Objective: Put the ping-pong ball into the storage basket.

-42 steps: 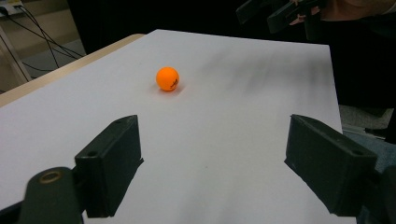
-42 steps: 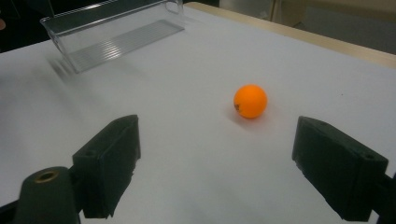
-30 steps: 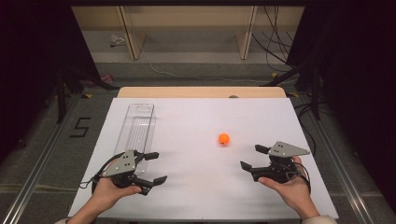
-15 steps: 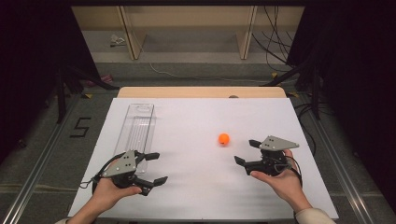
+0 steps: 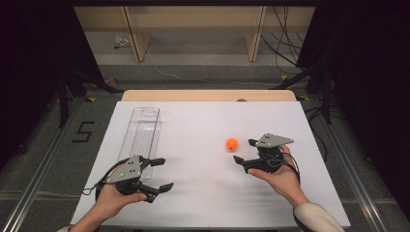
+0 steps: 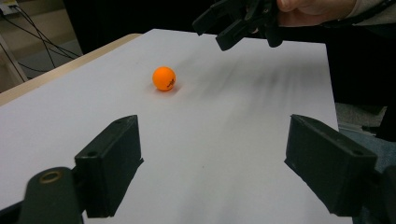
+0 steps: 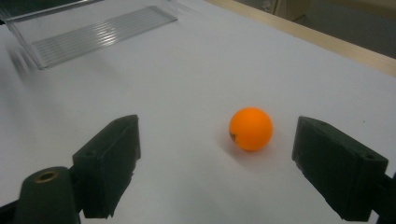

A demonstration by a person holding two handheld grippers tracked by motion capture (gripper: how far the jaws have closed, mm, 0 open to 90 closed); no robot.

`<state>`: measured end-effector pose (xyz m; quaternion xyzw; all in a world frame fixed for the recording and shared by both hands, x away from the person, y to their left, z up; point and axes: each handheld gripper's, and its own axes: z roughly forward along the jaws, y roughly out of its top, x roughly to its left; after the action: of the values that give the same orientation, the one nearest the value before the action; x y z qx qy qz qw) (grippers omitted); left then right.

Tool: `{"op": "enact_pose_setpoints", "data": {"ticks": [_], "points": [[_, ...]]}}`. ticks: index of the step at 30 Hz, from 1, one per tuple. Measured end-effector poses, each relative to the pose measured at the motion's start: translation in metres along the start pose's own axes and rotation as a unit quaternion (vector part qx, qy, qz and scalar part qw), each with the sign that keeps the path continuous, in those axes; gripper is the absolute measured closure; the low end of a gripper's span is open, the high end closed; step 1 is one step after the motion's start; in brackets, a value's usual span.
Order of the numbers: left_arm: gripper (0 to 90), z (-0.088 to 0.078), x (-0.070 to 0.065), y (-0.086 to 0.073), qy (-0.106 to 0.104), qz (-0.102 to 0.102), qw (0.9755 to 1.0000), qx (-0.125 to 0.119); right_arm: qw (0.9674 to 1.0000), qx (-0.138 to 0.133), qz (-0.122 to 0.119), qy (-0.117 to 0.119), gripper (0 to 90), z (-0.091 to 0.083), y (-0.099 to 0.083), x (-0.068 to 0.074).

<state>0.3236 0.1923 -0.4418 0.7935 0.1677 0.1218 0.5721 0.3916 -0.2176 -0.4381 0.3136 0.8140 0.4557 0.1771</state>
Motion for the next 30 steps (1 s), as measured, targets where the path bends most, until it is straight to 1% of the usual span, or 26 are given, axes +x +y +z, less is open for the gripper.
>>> {"op": "enact_pose_setpoints", "data": {"ticks": [2,3,5,8,14,15,17,19,21,22,24,25,30], "points": [[17.7,0.0,0.0,0.0,0.0,0.0,1.0,0.0,1.0,0.001,0.0,-0.001,16.2,0.002,0.001,-0.001],[17.7,0.0,0.0,0.0,0.0,0.0,1.0,0.0,1.0,0.005,0.001,-0.001,16.3,0.007,0.002,-0.002],[17.7,0.0,0.0,0.0,0.0,0.0,1.0,0.0,1.0,0.006,0.0,-0.001,16.3,0.009,0.002,-0.003],[17.7,0.0,0.0,0.0,0.0,0.0,1.0,0.0,0.9999,0.01,0.001,-0.005,16.3,0.017,0.004,-0.006],[17.8,0.0,0.0,0.0,0.0,0.0,1.0,0.0,0.9998,0.014,0.004,-0.011,16.3,0.026,0.006,-0.012],[17.7,0.0,0.0,0.0,0.0,0.0,1.0,0.0,0.9998,0.017,0.005,-0.012,16.3,0.03,0.007,-0.014],[17.8,0.0,0.0,0.0,0.0,0.0,1.0,-0.001,0.9997,0.02,0.004,-0.012,16.3,0.033,0.007,-0.014],[17.7,0.0,0.0,0.0,0.0,0.0,1.0,-0.001,0.9996,0.025,0.003,-0.013,16.3,0.04,0.007,-0.017],[17.7,0.0,0.0,0.0,0.0,0.0,1.0,-0.001,0.9995,0.028,0.004,-0.015,16.3,0.042,0.007,-0.018],[17.7,0.0,0.0,0.0,0.0,0.0,1.0,-0.001,0.9994,0.03,0.004,-0.016,16.3,0.047,0.007,-0.02],[17.8,0.0,0.0,0.0,-0.001,0.0,1.0,-0.001,0.9993,0.032,0.005,-0.017,16.3,0.049,0.007,-0.021],[17.7,0.0,0.0,0.0,-0.001,-0.001,1.0,-0.001,0.9992,0.036,0.006,-0.017,16.3,0.053,0.007,-0.023],[17.7,-0.001,0.0,0.0,-0.001,0.0,1.0,-0.001,0.9987,0.046,0.008,-0.02,16.3,0.064,0.007,-0.026]]}}
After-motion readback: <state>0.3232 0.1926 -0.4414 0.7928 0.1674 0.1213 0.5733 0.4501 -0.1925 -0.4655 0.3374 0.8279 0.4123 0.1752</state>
